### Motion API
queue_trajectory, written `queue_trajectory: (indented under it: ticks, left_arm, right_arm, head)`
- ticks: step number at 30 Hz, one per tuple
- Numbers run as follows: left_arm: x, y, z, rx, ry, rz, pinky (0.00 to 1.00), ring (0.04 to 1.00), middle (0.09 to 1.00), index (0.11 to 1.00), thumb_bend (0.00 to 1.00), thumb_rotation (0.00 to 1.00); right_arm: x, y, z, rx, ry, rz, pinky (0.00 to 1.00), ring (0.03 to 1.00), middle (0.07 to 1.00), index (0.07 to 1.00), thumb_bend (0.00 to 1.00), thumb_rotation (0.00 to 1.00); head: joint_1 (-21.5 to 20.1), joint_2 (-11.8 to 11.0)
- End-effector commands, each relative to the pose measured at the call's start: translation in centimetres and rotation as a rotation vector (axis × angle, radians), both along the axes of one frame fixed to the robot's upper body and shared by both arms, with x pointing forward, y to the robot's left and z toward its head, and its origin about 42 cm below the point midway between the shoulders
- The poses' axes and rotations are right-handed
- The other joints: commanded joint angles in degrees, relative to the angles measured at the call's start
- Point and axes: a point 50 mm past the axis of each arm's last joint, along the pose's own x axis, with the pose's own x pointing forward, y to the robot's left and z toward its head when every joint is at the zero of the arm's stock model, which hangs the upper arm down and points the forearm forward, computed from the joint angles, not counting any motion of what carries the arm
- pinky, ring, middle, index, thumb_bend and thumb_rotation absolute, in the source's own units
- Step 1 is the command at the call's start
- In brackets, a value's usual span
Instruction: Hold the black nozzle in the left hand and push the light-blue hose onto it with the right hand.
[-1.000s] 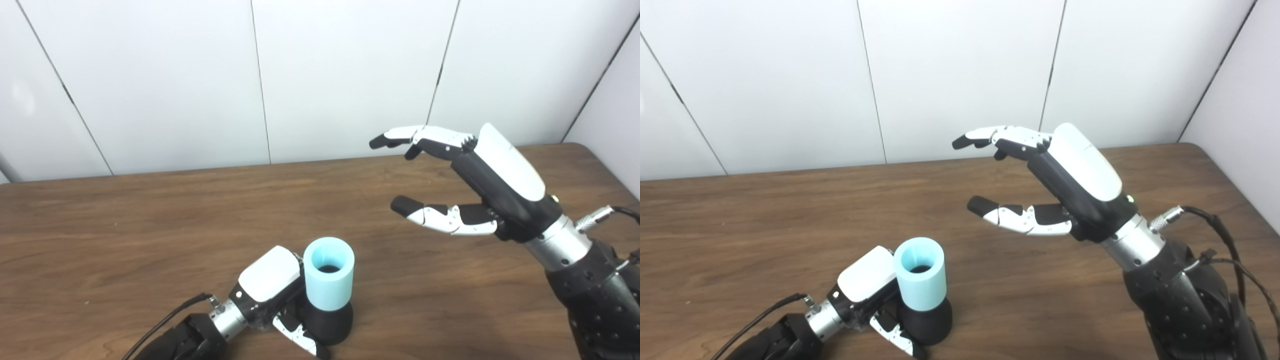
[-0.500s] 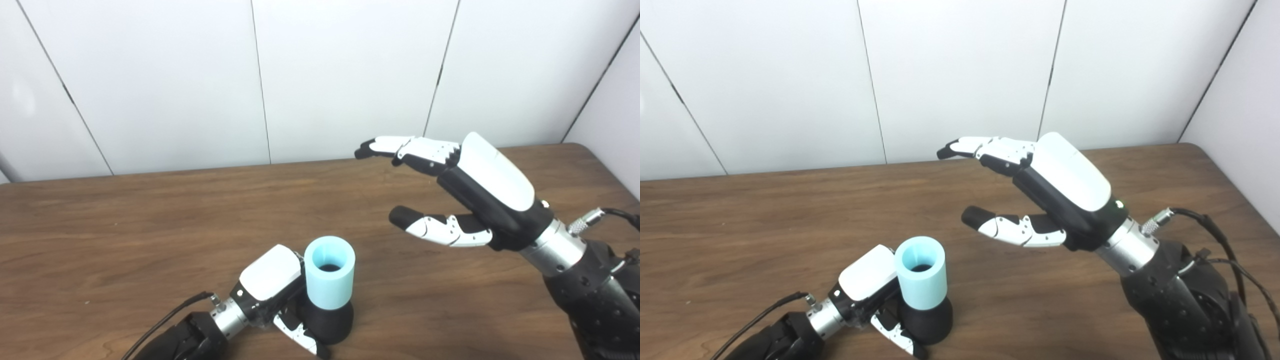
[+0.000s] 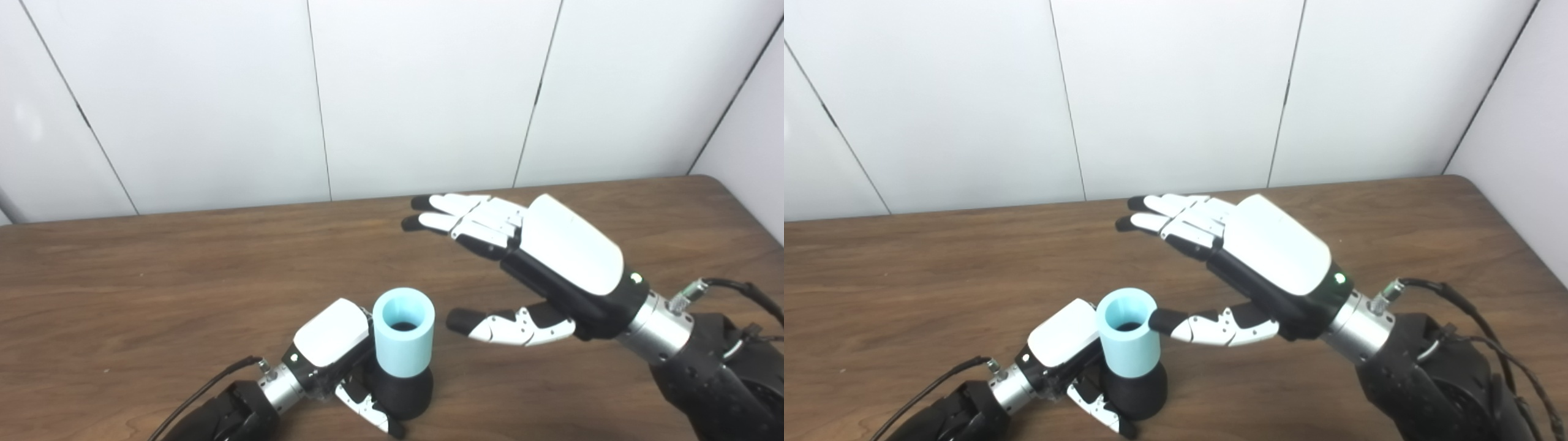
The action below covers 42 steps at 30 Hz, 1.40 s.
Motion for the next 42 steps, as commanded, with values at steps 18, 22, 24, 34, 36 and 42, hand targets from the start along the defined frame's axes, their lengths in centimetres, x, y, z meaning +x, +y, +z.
queue_trajectory:
  ticks: [18,22,24,34,36,42]
  left_arm:
    - [-1.6,0.8,-3.1,0.067,0.079,0.024,0.10,0.157,0.221,0.482,0.52,0.04]
    - [-1.6,0.8,-3.1,0.065,0.078,0.024,0.09,0.145,0.205,0.482,0.52,0.04]
    - [-1.6,0.8,-3.1,0.070,0.075,0.023,0.09,0.145,0.204,0.482,0.52,0.04]
    - [-1.7,0.8,-3.0,0.071,0.069,0.019,0.09,0.145,0.205,0.482,0.52,0.04]
    - [-1.7,0.8,-3.0,0.072,0.069,0.018,0.09,0.145,0.206,0.482,0.52,0.04]
    - [-1.8,0.9,-2.9,0.070,0.079,0.018,0.10,0.153,0.217,0.482,0.52,0.04]
  right_arm:
    - [-1.2,0.8,-1.8,-0.173,-0.072,0.001,1.00,1.000,1.000,0.996,0.34,0.88]
    - [-1.4,0.9,-2.1,-0.177,-0.063,0.000,1.00,1.000,1.000,1.000,0.37,0.90]
    - [-1.4,1.0,-2.3,-0.174,-0.063,0.004,1.00,1.000,1.000,0.998,0.38,0.90]
    - [-1.8,1.2,-3.0,-0.191,-0.048,0.017,1.00,0.988,0.992,0.981,0.37,0.83]
    - [-1.9,1.2,-3.1,-0.191,-0.048,0.019,1.00,0.981,0.984,0.971,0.36,0.81]
    - [-1.9,1.3,-3.5,-0.207,-0.047,0.026,0.99,0.977,0.984,0.966,0.37,0.78]
  head:
    - [0.30,0.11]
    - [0.34,0.16]
    - [0.34,0.16]
    - [0.50,0.40]
    - [0.55,0.44]
    - [0.57,0.52]
